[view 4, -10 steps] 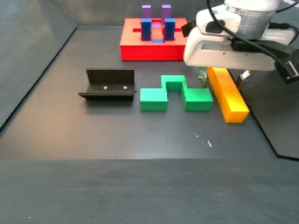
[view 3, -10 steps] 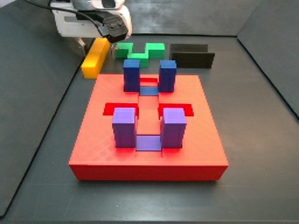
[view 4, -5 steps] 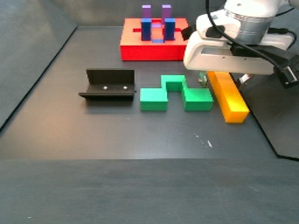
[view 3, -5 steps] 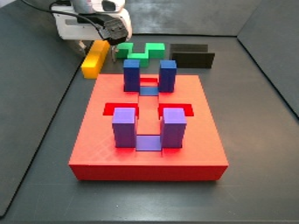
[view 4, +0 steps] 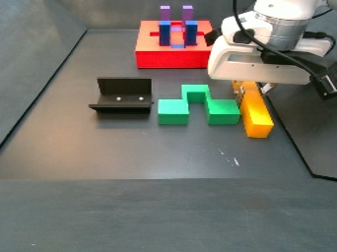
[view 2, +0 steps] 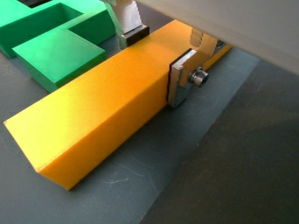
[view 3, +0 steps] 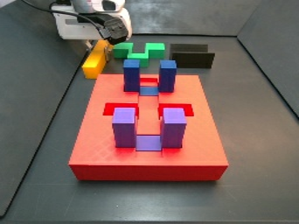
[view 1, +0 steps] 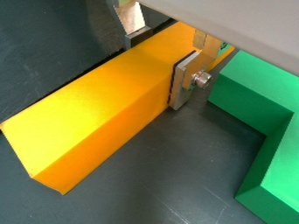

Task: Pick up the yellow object. Move up. Move to above the board. Insert the yellow object.
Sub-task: Pick up the yellow object, then move up.

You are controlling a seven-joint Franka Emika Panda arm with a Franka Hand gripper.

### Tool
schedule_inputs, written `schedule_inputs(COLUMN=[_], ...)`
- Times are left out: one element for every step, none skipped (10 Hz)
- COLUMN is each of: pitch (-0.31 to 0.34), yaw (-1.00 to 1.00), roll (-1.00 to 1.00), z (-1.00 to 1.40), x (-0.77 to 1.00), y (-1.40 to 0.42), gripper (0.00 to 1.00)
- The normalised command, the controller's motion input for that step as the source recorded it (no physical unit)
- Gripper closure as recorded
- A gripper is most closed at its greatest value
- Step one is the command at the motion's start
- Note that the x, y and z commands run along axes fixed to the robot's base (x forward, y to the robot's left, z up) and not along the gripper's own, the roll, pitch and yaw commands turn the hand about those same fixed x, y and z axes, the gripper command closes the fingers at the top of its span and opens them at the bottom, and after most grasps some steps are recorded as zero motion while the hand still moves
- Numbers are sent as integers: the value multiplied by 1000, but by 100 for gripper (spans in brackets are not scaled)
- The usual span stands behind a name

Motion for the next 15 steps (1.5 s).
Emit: schedule_inputs(pitch=[0, 0, 0, 0, 0, 0, 0, 0, 0, 0, 0, 0, 0, 0, 0], yaw=[0, 0, 0, 0, 0, 0, 0, 0, 0, 0, 0, 0, 0, 0, 0], roll=[0, 0, 0, 0, 0, 0, 0, 0, 0, 0, 0, 0, 0, 0, 0], z=[0, 0, 0, 0, 0, 0, 0, 0, 0, 0, 0, 0, 0, 0, 833], x=[0, 0, 0, 0, 0, 0, 0, 0, 0, 0, 0, 0, 0, 0, 0], y=[0, 0, 0, 0, 0, 0, 0, 0, 0, 0, 0, 0, 0, 0, 0], gripper=[100, 100, 100, 100, 100, 100, 100, 100, 100, 100, 100, 100, 100, 100, 100])
